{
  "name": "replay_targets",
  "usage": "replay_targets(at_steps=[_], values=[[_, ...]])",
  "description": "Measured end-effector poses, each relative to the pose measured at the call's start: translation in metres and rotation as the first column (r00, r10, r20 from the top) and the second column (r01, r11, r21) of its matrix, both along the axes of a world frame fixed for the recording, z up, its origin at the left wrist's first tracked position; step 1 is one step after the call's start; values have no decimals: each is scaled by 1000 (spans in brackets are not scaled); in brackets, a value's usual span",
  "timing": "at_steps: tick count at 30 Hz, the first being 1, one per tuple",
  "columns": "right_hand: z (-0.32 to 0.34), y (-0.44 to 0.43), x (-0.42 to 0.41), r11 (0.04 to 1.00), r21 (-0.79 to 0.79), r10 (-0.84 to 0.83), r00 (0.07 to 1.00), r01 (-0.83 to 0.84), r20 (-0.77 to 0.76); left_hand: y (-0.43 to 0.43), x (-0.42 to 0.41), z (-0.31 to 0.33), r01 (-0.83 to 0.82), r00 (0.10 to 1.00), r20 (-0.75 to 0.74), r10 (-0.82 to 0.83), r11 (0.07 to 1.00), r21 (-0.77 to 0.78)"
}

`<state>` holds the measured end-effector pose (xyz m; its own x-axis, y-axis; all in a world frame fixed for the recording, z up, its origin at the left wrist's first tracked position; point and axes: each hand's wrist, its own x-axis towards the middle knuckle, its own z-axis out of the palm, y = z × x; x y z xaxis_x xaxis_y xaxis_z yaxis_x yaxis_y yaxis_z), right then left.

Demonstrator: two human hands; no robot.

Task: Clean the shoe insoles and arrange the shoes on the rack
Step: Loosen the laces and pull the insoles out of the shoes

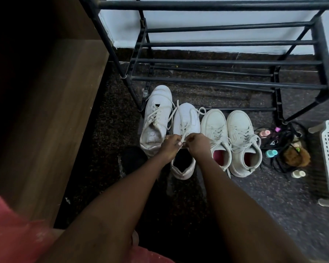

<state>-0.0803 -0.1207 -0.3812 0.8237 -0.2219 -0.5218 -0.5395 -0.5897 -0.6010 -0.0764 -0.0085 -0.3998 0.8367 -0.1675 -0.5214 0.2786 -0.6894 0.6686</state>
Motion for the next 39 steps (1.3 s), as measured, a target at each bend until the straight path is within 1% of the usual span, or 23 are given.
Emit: replay_targets(at_steps=[2,4,6,7,8,10,12,14,17,20,22,24,27,32,34,39], values=[[1,0,2,997,-46,58,998,-59,-12,3,1,3,37,998,-53,-37,999,-1],[4,-3,3,994,-48,98,995,-100,-33,9,3,5,136,988,-82,-133,990,33],[9,-7,7,995,-34,93,994,-96,-62,16,4,8,259,964,-90,-251,962,91],[12,-9,9,998,-8,68,995,-68,-77,18,5,9,255,965,-80,-249,963,84],[16,-11,12,999,41,24,995,-20,-95,20,6,10,209,977,-60,-205,976,61],[29,-16,19,982,171,-52,985,80,-166,21,8,18,20,999,-33,-21,999,-31],[44,-20,26,954,271,-63,969,129,-238,19,10,30,-152,988,-59,146,980,-127],[62,-23,29,938,318,-52,963,138,-265,14,12,47,-263,964,-95,249,946,-191],[88,-26,32,930,336,-50,959,147,-280,5,14,79,-359,933,-140,332,884,-299],[122,-28,36,927,342,-69,967,152,-244,3,17,103,-382,923,-114,367,841,-383],[148,-30,38,941,318,-57,978,120,-200,5,18,121,-401,912,-103,397,810,-428],[175,-30,38,950,301,-37,985,86,-166,8,18,142,-385,913,-68,403,793,-472],[210,-34,38,949,304,-52,994,79,-96,9,19,175,-359,909,-11,417,769,-530],[265,-34,37,928,367,-62,998,66,-22,1,26,229,-319,886,111,451,764,-561],[284,-34,39,926,372,-82,996,63,34,-3,29,247,-293,872,155,464,750,-593],[332,-33,36,921,389,-120,973,36,195,-14,34,289,-205,855,266,446,761,-616]])
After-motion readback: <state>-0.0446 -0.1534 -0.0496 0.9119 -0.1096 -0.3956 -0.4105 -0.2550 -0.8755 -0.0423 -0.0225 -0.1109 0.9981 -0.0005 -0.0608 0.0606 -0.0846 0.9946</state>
